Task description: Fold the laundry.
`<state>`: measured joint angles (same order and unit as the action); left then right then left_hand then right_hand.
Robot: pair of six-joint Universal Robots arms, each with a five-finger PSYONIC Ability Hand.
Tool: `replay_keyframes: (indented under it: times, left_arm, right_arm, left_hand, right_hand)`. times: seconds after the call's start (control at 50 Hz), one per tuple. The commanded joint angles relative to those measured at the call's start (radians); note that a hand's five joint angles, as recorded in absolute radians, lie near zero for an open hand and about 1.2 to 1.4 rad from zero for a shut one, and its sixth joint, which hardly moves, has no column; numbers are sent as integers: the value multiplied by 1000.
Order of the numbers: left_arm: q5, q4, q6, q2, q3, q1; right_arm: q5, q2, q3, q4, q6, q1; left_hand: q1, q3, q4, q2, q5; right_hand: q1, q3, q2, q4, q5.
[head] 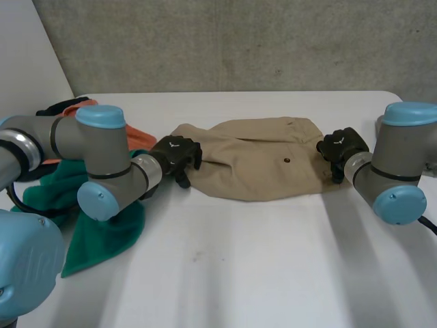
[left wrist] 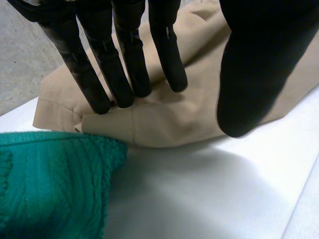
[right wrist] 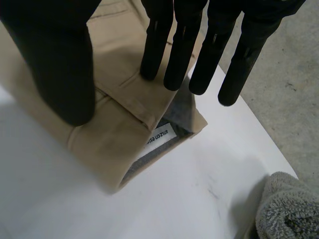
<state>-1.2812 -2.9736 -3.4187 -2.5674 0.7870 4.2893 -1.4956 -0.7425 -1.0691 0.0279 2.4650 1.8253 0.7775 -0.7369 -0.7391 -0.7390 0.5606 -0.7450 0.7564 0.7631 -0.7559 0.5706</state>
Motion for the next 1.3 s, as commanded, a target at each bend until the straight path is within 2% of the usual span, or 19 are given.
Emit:
replay_keyframes:
  times: [0.02,0.14,0.3,0.38,0.42,0.48,0.5,0.52,0.54,0.6,0.68,0.8,0.84,0.86,0.94,1.02,1.06,1.16,1.3]
  left_arm:
    - [-73,-10,13,32,14,-8]
    - [-153,-41,29,137,98,-13]
    - [-118,2,30,363,339,-25]
    - [-81,71,26,487,498,-39]
    - [-69,96,19,555,589,-45]
    - [-72,73,19,622,659,-48]
    - [-75,62,19,631,667,-48]
    - [-79,50,19,641,673,-45]
    - [-90,24,18,648,676,-43]
    - [-105,-11,19,650,669,-36]
    - [-136,-44,22,639,626,-20]
    - [-168,-27,56,630,574,-10]
    - [-170,-22,70,635,571,-10]
    - [-165,-19,82,639,569,-10]
    - [-150,-21,104,653,575,-8]
    - [-138,-18,108,661,577,0]
    - [-139,-18,108,662,577,3]
    - [-132,-18,110,664,581,23]
    - [-102,-22,124,674,586,49]
  right_arm:
    - [-3,3,-11,6,8,-3]
    - [3,-89,-71,35,11,-27]
    - [34,-302,-232,219,-55,-81]
    - [84,-388,-339,386,-205,-124]
    - [87,-422,-399,481,-345,-165]
    - [92,-455,-407,502,-474,-199]
    - [90,-460,-398,483,-468,-196]
    - [89,-460,-385,459,-448,-192]
    - [87,-465,-352,401,-381,-176]
    - [83,-466,-295,321,-258,-155]
    - [101,-433,-209,241,-56,-109]
    - [110,-258,-13,184,185,-20]
    - [110,-201,43,184,228,-6]
    - [109,-136,107,184,261,3]
    - [88,-4,254,210,322,9]
    - [58,12,297,244,388,-3]
    - [72,18,307,219,411,-8]
    - [106,92,337,127,420,-1]
    - [37,267,498,124,397,12]
  left_hand:
    - [617,-657,-655,-655,659]
    - [619,-659,-657,-657,661]
    - [619,-659,-657,-657,661]
    - [619,-659,-657,-657,661]
    - [619,-659,-657,-657,661]
    - [619,-659,-657,-657,661]
    - [619,-659,-657,-657,661]
    - [578,-619,-617,-617,621]
    - [470,-511,-509,-509,513]
    - [323,-364,-361,-361,365]
    - [261,-302,-299,-300,303]
    - [-6,-35,-33,-33,37]
    - [-155,115,117,117,-113]
    - [-313,272,275,274,-271]
    - [-458,417,419,419,-416]
    - [-494,453,455,455,-451]
    - [-499,459,461,461,-457]
    - [-523,482,484,484,-481]
    - [-603,562,565,565,-561]
  right_hand:
    - [-651,640,633,-640,651]
    - [-651,640,633,-640,651]
    - [-651,640,633,-640,651]
    - [-651,640,633,-640,651]
    - [-651,640,633,-640,651]
    - [-651,640,633,-640,651]
    - [-508,497,490,-498,508]
    - [-118,106,99,-107,117]
    - [570,-582,-589,581,-571]
    - [570,-582,-589,581,-571]
    - [570,-582,-589,581,-571]
    - [570,-582,-589,581,-571]
    - [570,-582,-589,581,-571]
    - [570,-582,-589,581,-571]
    - [570,-582,-589,581,-571]
    - [570,-582,-589,581,-571]
    - [570,-582,-589,581,-571]
    - [570,-582,-589,581,-571]
    - [570,-582,-589,581,-571]
